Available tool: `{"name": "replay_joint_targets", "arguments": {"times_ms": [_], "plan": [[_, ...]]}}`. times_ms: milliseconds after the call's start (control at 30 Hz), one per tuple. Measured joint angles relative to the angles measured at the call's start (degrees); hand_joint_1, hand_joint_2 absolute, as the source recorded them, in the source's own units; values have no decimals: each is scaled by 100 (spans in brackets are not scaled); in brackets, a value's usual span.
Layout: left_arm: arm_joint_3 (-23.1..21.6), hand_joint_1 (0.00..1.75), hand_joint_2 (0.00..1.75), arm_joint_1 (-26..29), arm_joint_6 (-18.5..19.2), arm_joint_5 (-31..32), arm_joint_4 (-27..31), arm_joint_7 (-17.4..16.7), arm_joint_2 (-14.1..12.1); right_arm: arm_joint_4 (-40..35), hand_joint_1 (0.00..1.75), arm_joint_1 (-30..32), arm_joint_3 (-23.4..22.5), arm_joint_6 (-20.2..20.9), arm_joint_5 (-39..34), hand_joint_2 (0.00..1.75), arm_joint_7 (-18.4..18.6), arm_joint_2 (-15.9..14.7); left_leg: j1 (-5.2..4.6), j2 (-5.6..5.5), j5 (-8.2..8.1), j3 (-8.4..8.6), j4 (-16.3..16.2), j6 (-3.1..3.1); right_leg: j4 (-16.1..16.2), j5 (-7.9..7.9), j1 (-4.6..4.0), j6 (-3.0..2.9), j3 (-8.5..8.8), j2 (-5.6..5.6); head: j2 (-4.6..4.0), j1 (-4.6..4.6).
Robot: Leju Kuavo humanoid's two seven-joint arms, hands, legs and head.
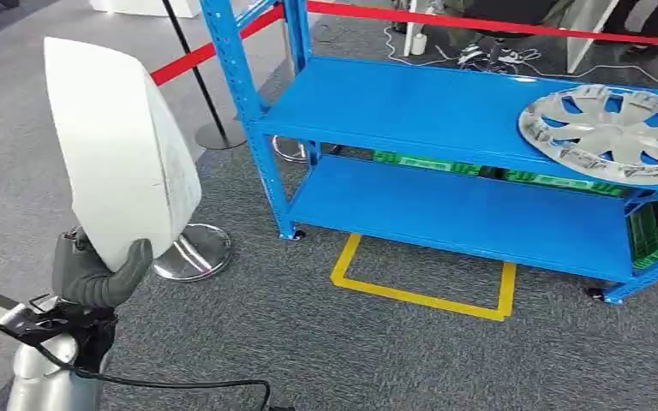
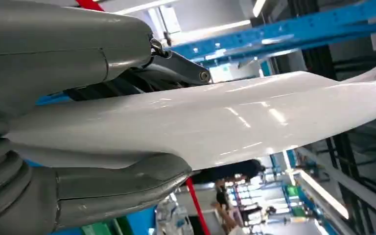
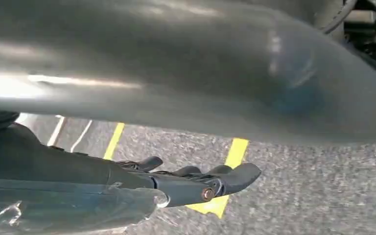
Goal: Take the parts from the cabinet and place them on the table.
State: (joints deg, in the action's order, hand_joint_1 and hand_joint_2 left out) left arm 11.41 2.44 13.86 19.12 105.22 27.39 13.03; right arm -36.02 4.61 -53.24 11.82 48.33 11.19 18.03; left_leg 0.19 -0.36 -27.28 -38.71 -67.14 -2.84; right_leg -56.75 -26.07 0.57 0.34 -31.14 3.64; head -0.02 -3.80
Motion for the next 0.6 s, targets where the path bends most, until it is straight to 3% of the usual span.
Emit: {"name": "replay_joint_targets", "arguments": {"times_ms": [33, 67, 100, 133, 233, 267, 300, 333, 400, 433, 500, 533, 567, 600], "plan": [[0, 175, 175, -2, 0, -2, 0, 4, 0, 0, 0, 1, -11, 2, 7, 0, -9, 2, -9, 116, 241, 297, 536, 21, 0, -10, 0, 15, 16, 64, 0, 2], [0, 175, 175, -8, 0, -7, 0, 4, -2, 0, 0, 3, -22, 2, 13, 0, -11, 2, -33, 415, 370, 565, 981, 52, 0, -21, -18, 37, 35, 116, 0, -2], [-2, 175, 175, -28, 0, -9, 0, 4, 0, 0, 0, 10, -31, 2, 17, 0, -20, 2, -85, 567, 318, 662, 1219, 67, -43, -52, -70, 81, 20, 156, 0, -18], [-7, 175, 175, -23, 0, -13, 0, 4, 4, 0, 0, 6, -48, 4, 20, 0, -30, 2, -71, 457, 331, 617, 1182, 148, -32, -47, -80, 102, 20, 218, 2, 11], [9, 175, 175, 23, 0, -31, 2, 7, -2, 0, 0, 4, -72, 2, 59, 0, -50, 0, -70, 246, 356, 576, 1197, 240, -27, -84, -69, 175, 58, 427, 2, 0], [9, 175, 175, 29, 0, -31, 9, 9, 0, 0, 0, 5, -74, -2, 70, 0, -55, -4, -36, 190, 379, 575, 1204, 277, -99, -161, -51, 231, 18, 216, 0, 24], [9, 175, 175, 21, 0, -35, 11, 17, 0, 0, 0, 5, -87, -2, 74, 0, -61, -4, -29, 124, 388, 565, 1204, 291, -355, -364, -45, 253, -94, -80, 0, 53], [7, 175, 175, 19, 0, -33, 11, 17, 11, 0, 0, 10, -113, -9, 83, 0, -61, -4, -29, 58, 402, 554, 1203, 311, -814, -608, -40, 254, -297, -229, 0, 72], [9, 175, 175, 27, -7, -31, 11, 15, 13, 0, 0, 23, -164, -15, 116, 0, -65, -4, -33, -89, 418, 528, 1199, 332, -1696, -944, -45, 254, -720, -333, 0, 76], [13, 175, 175, 35, -33, -28, 11, 4, 18, 2, 0, 23, -181, -24, 133, 0, -70, -4, -33, -165, 426, 523, 1198, 331, -1844, -936, -45, 242, -806, -346, 0, 79], [28, 175, 175, 52, -175, 39, 11, -124, 44, 2, 0, 23, -208, -144, 190, 0, -113, -4, -23, -335, 440, 525, 1188, 310, -1402, -574, -36, 228, -601, -356, 0, 81], [42, 175, 175, 61, -254, 83, 13, -206, 66, 0, 0, 21, -210, -234, 201, 0, -131, -4, -11, -437, 444, 525, 1176, 299, -818, -269, -16, 222, -311, -431, 0, 76], [61, 175, 175, 65, -340, 150, 30, -322, 92, 0, 0, 21, -214, -319, 203, 0, -127, -4, -8, -509, 448, 517, 1157, 263, -341, -87, 28, 240, -62, -677, 0, 83], [85, 175, 175, 59, -436, 253, 67, -454, 124, 0, 0, 16, -223, -376, 199, 0, -90, 2, -49, -582, 446, 466, 1107, 217, -140, -177, 86, 249, 8, -1022, 0, 90]]}}
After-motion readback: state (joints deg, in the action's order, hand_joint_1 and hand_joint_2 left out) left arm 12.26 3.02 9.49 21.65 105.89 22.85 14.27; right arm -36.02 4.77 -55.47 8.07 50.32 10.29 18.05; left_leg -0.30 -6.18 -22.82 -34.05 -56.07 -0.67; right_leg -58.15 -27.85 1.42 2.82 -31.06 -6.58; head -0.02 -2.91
